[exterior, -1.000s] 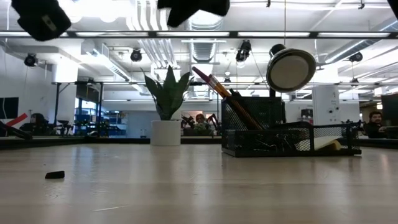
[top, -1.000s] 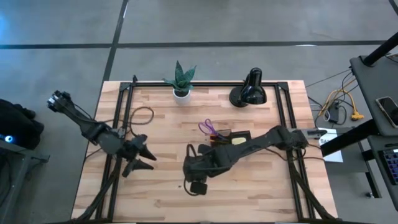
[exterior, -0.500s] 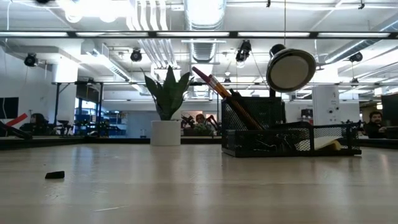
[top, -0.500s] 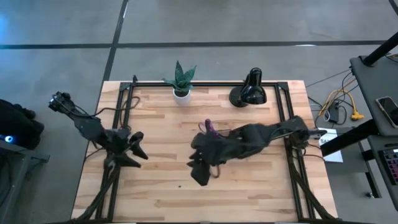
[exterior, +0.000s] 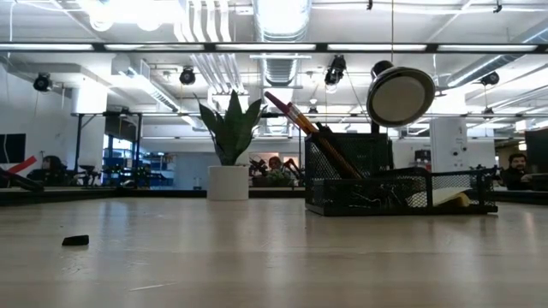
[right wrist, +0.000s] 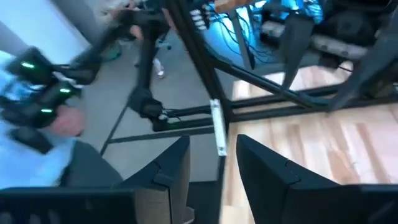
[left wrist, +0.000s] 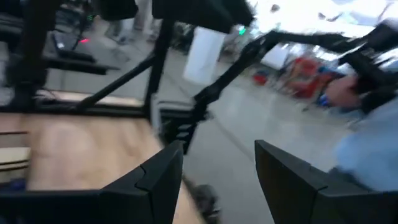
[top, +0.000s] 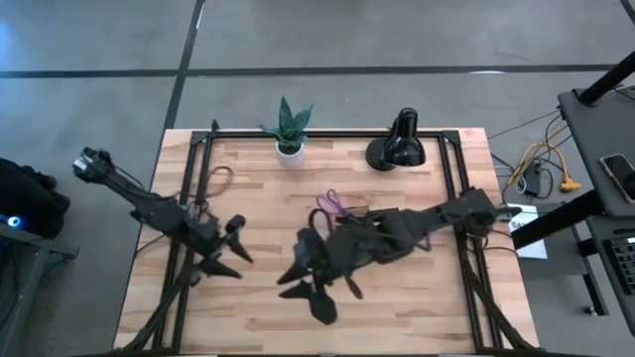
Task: Pick and place office supplies into organizer
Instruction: Return to Home Position
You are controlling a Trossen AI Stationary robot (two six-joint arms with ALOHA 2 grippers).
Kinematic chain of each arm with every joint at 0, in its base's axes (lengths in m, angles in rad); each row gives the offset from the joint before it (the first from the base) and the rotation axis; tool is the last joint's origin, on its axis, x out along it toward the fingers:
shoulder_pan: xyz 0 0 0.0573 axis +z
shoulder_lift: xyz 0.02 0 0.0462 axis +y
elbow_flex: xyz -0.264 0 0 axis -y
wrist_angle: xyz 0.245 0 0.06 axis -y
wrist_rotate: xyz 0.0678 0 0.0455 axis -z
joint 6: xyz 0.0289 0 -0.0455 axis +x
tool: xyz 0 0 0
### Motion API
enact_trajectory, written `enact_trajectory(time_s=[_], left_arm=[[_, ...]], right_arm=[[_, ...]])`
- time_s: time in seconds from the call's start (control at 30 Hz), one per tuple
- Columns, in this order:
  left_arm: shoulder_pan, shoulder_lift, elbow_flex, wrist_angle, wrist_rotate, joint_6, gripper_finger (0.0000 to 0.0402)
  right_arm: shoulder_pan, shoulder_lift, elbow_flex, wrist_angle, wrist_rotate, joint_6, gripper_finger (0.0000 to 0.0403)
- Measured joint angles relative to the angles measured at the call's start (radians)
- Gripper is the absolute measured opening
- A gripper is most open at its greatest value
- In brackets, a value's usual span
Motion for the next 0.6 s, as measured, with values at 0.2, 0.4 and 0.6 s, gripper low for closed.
enact_trajectory(time_s=[0.2, 0.4, 0.6], left_arm=[[0.211, -0.036, -0.015, 0.061, 0.172, 0.056, 0.0182], [0.399, -0.15, -0.099, 0.03, 0.23, -0.003, 0.0182], [0.437, -0.249, -0.199, 0.039, 0.23, -0.079, 0.0182]], right_arm=[[-0.105, -0.038, -0.173, 0.064, -0.117, 0.025, 0.0123], [-0.166, -0.223, -0.411, 0.116, -0.14, 0.017, 0.0123], [-0.179, -0.441, -0.763, 0.368, -0.149, -0.001, 0.0123]])
